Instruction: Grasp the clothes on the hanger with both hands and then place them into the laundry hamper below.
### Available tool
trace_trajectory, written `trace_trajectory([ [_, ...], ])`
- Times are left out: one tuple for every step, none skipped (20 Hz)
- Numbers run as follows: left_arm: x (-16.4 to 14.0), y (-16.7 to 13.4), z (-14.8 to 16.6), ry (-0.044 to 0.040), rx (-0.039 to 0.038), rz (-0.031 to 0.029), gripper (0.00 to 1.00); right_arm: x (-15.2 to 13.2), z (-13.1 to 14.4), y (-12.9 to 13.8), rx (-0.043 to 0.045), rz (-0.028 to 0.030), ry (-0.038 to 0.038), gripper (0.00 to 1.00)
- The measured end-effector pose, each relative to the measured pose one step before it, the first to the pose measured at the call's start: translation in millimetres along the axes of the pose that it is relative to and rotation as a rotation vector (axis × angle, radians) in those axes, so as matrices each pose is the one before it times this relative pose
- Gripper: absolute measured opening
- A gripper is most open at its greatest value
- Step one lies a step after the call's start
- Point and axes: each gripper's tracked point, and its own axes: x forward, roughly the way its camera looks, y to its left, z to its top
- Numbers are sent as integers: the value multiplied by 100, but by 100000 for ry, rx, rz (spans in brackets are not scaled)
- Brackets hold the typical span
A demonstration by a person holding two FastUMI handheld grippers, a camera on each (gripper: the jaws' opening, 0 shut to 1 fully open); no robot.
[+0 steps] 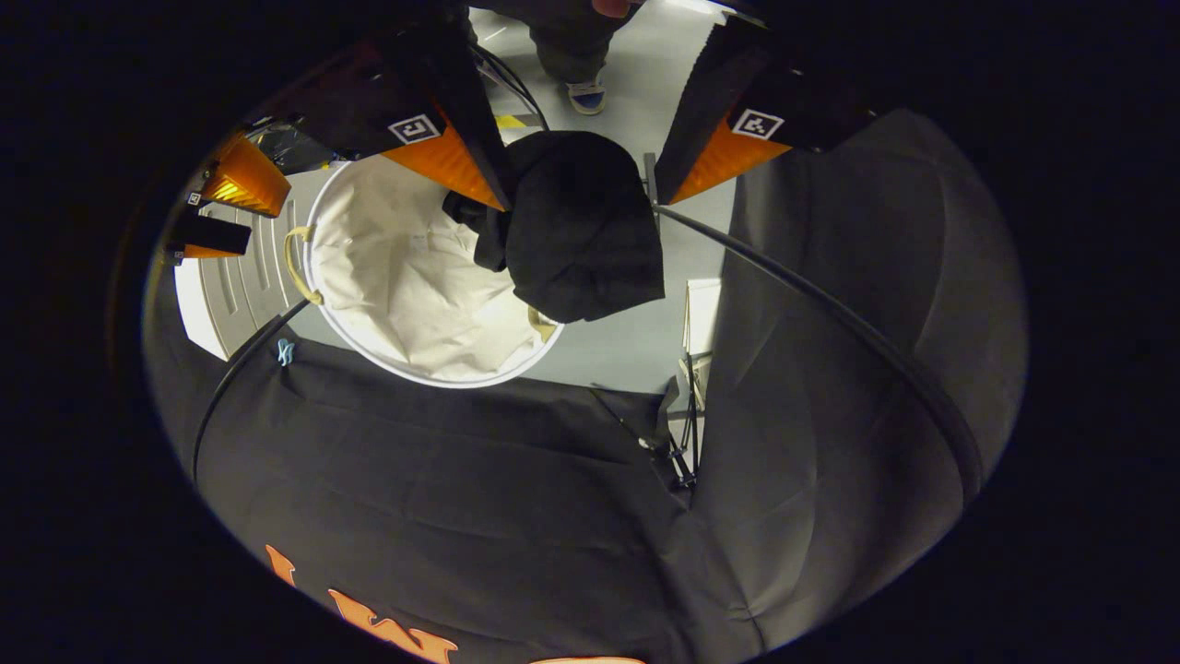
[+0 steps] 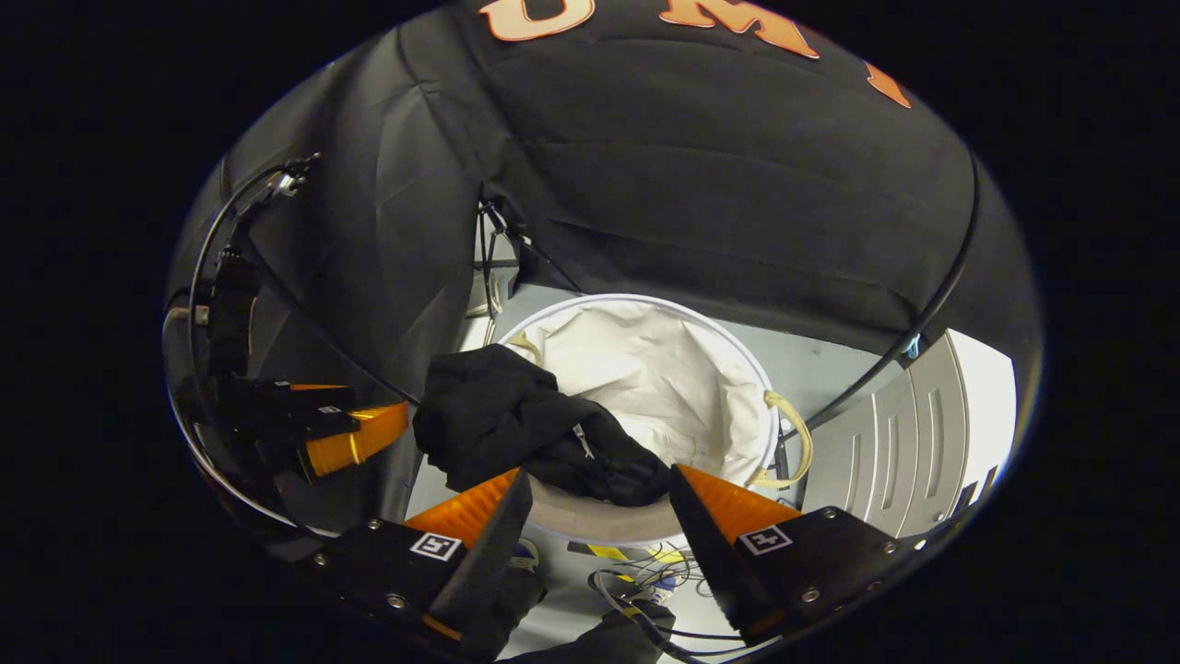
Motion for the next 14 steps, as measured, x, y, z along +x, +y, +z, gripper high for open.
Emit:
trace_trajectory([
  [-496, 54, 213, -1053, -127, 13, 99, -553, 336, -377, 640, -758, -1000, 94],
  [-620, 103, 168, -1228, 42, 209, 96, -689, 83, -309, 745, -608, -1147, 94],
  [-478, 40, 394, -1278, -208, 33, 96, -631, 333, -310, 764, -511, -1189, 94],
  [407, -36, 55, -1188, -389, -300, 96, -665, 216, -162, 701, -346, -1308, 94],
  [-183, 16, 397, -1688, -394, -93, 99, -856, 549, -198, 593, -394, -1858, 94],
  [-520, 111, 432, -2439, -297, 51, 100, -984, 598, -12, 308, -487, -2379, 93],
  [-732, -17, 813, -2906, -212, 166, 100, -1131, 916, -136, -8, -642, -2908, 94],
  [-915, -39, 1023, -3243, -267, 281, 96, -1147, 864, -68, -46, -539, -2939, 93],
  [-1292, 95, 944, -3788, -378, 165, 100, -1357, 1095, -19, 24, -366, -3601, 94],
  [-1661, 210, 1167, -3895, -533, 40, 99, -1400, 1434, -69, 72, -422, -3722, 94],
  [-1433, 85, 1168, -2864, -734, -317, 99, -1457, 1514, -44, 102, -373, -3325, 93],
  [-1641, 135, 1066, -2933, -647, -595, 99, -1700, 1831, -117, 18, -741, -4638, 94],
  [-1531, 131, 1265, -3503, -212, -316, 99, -1354, 1790, -377, -187, -866, -5058, 93],
  [-1437, 477, 1323, -3986, 117, 91, 99, -1367, 1924, -540, -433, -1243, -5131, 93],
])
